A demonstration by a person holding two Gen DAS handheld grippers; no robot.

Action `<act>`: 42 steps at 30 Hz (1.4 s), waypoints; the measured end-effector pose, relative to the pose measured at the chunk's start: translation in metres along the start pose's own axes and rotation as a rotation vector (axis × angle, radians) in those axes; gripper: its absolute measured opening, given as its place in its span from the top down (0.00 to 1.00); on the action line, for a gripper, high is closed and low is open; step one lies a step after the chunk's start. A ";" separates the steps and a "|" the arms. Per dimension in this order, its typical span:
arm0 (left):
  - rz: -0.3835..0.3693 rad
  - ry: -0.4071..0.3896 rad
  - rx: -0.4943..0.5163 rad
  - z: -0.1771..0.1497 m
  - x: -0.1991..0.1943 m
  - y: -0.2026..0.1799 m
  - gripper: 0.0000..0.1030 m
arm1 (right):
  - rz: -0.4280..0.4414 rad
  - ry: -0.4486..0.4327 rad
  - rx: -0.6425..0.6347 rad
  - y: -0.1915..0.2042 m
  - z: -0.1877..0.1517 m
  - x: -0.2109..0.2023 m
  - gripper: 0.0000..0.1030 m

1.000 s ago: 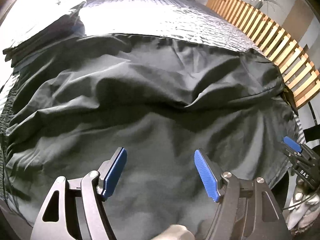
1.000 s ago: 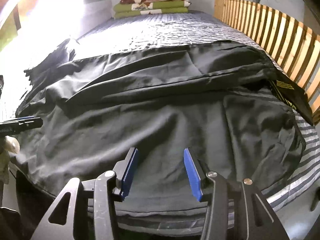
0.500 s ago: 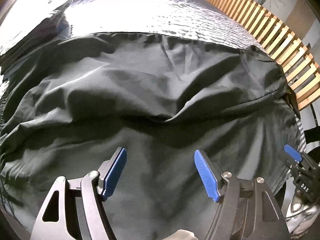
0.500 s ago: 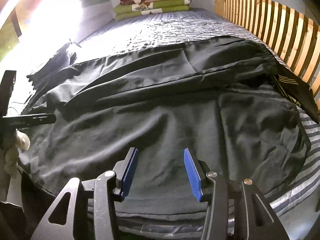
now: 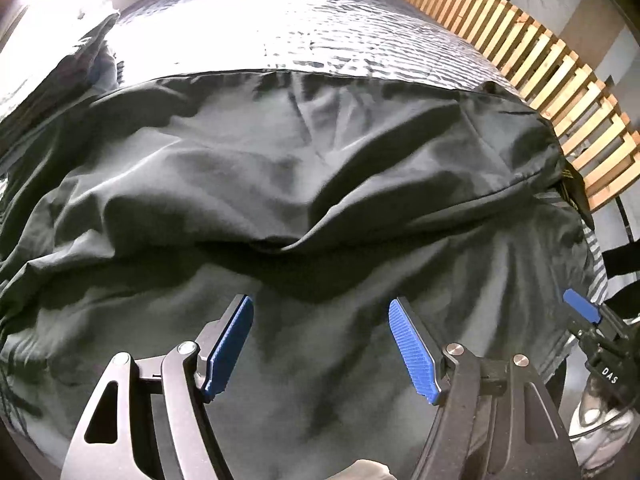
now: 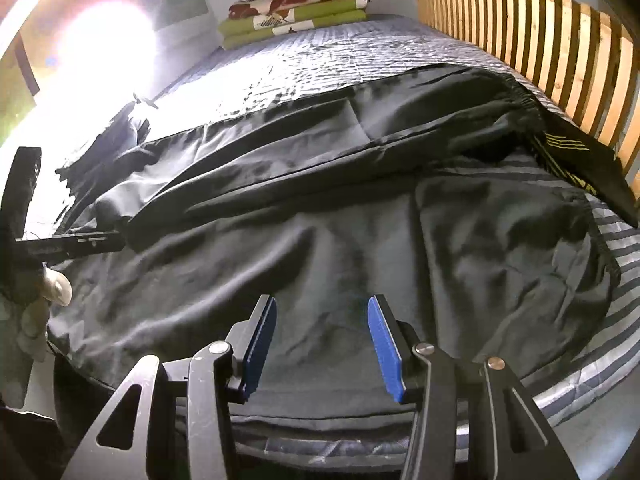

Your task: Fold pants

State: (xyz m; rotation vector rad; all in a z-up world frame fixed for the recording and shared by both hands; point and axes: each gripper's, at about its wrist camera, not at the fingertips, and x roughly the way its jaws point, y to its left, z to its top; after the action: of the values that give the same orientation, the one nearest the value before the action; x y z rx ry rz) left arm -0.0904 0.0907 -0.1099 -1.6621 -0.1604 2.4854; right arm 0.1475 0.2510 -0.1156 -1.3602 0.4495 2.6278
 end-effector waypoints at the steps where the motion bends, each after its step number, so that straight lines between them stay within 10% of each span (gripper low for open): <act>1: -0.002 -0.002 -0.001 0.000 -0.001 0.001 0.28 | 0.004 -0.002 0.006 0.000 0.000 -0.001 0.57; 42: -0.052 -0.052 -0.117 -0.033 -0.032 0.066 0.27 | -0.003 0.025 -0.085 0.064 -0.002 0.001 0.57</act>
State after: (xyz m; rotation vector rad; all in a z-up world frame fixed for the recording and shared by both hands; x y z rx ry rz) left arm -0.0522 0.0197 -0.1043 -1.6136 -0.3568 2.5260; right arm 0.1316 0.1901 -0.1051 -1.4189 0.3418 2.6583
